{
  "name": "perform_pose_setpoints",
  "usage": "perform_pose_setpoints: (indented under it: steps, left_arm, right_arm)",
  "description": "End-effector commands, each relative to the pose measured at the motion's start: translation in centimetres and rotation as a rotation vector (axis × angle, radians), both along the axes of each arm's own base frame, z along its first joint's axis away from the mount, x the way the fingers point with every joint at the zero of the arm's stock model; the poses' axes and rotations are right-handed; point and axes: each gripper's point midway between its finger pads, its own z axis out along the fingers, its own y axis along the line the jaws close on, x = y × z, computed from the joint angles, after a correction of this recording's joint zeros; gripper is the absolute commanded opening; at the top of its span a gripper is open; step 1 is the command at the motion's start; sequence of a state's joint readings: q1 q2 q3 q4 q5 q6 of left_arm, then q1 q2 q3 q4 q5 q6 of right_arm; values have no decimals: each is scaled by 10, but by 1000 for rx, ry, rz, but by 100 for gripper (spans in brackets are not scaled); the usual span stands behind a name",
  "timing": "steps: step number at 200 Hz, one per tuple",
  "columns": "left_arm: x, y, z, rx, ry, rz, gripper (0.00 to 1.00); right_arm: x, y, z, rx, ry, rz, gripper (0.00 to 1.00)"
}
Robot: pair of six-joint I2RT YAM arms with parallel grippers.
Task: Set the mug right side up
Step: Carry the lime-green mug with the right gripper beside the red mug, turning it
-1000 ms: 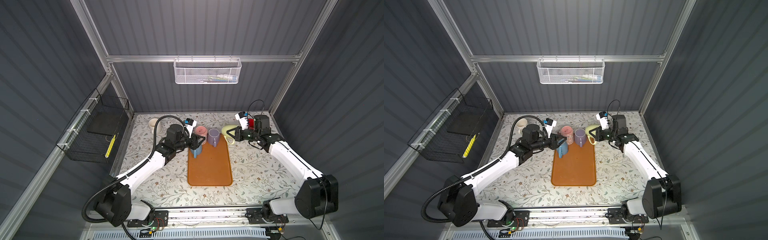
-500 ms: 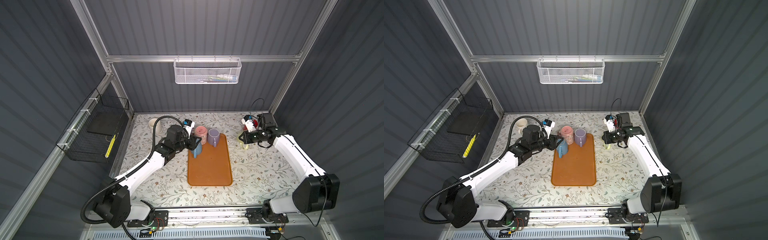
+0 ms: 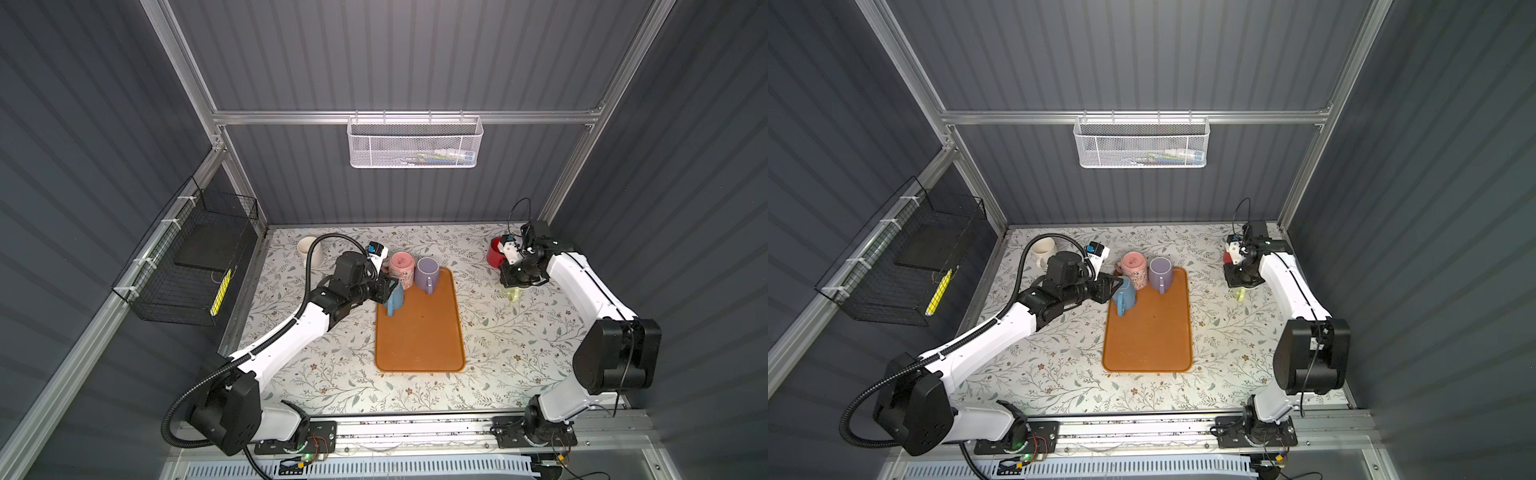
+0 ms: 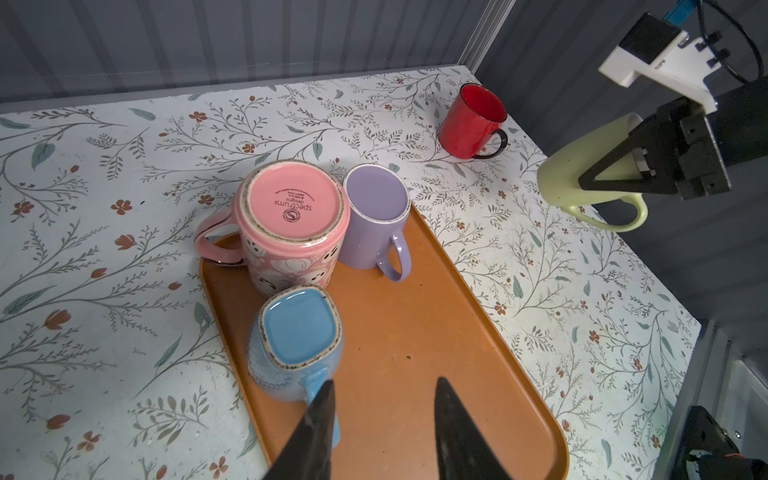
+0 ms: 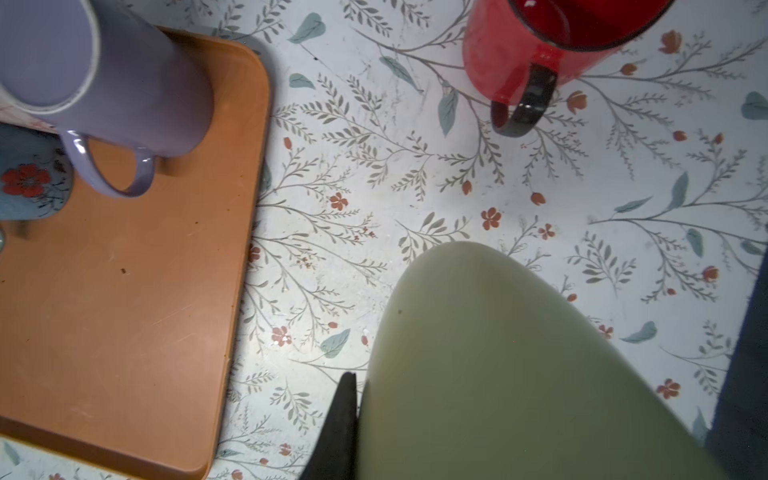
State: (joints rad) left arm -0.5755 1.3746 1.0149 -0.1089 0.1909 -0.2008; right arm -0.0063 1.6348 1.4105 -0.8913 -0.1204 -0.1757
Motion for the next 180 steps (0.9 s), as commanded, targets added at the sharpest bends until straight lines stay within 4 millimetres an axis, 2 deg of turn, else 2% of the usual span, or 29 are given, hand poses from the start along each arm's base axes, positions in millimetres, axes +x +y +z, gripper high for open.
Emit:
perform_pose_setpoints:
  steps: [1,54,104,130,154,180]
  left_arm:
    - [4,1,9,39,-23,-2,39]
    - [8,4,7,78,-3,8,39]
    - [12,3,7,112,22,12,39]
    - [15,5,2,128,39,30,39]
    - [17,5,-4,130,60,42,39]
    - [19,6,-8,149,73,50,39]
  right_arm:
    - [15,-25,12,-56,-43,-17,0]
    - [43,-64,-8,-130,7,-35,0]
    - [86,-95,-4,-125,-34,-25,0]
    - [107,-102,-12,-129,-13,2,0]
    - [126,-106,-29,-130,11,28,0]
    - [146,-107,-39,-115,14,48,0]
